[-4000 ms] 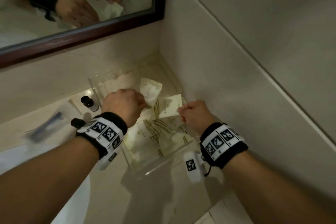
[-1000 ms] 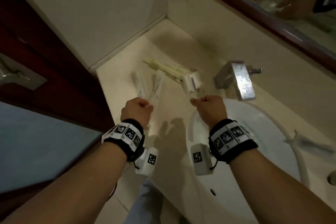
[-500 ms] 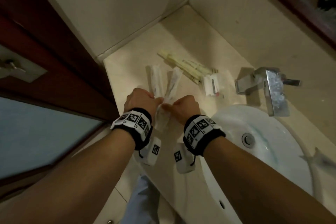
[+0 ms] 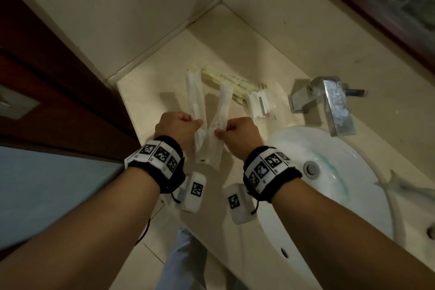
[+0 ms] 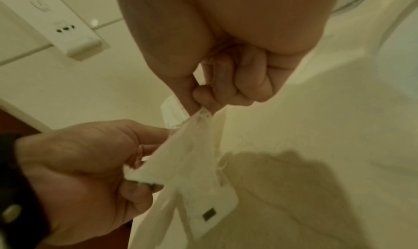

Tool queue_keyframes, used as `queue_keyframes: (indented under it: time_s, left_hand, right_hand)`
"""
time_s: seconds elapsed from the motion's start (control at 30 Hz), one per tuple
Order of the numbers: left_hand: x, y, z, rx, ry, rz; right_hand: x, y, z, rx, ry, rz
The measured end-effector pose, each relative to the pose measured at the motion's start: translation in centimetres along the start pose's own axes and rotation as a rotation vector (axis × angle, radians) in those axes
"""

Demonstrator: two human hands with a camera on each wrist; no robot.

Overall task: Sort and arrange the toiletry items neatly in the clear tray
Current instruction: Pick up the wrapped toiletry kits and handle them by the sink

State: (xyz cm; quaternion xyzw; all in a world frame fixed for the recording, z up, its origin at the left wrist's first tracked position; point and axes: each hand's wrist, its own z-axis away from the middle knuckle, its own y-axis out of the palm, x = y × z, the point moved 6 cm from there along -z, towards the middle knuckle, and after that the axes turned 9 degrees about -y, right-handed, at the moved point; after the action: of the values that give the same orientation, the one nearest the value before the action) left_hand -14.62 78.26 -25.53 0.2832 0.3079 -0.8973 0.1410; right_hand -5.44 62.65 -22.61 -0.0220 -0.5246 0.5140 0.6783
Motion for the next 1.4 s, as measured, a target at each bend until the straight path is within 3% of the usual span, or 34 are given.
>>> queue_keyframes:
  time_s: [0.3, 0.53, 0.8, 1.0, 1.2, 1.4]
  left_hand:
    - [-4.6, 2.3, 5.6, 0.029, 0.156, 0.128]
    - [-8.5, 9.7, 14.4, 0.126, 0.258, 0.117]
    - [-10.7, 23.4, 27.3, 0.317, 0.444, -0.031]
    - [-10.0, 35.4, 36.4, 0.46, 0.562, -0.208]
    - [-7.4, 46.9, 44.4, 0.605, 0.712, -0.53]
    - [-5.0, 55.3, 48.9, 0.643, 0.819, -0.809]
  right_hand:
    - [-1.2, -7.2, 5.7, -0.232, -0.112, -0.068]
    - [-6.1, -15.0, 14.1, -0.415, -0.136, -0.139]
    - [-17.7, -24.1, 27.1, -0.689, -0.044, -0.177]
    - [-29.2, -28.2, 38.1, -0.93, 0.144, -0.26]
    - [-40.6, -28.2, 47.6, -1.141, 0.384, -0.43]
    - [-48.1, -25.5, 51.8, -1.201, 0.547, -0.613]
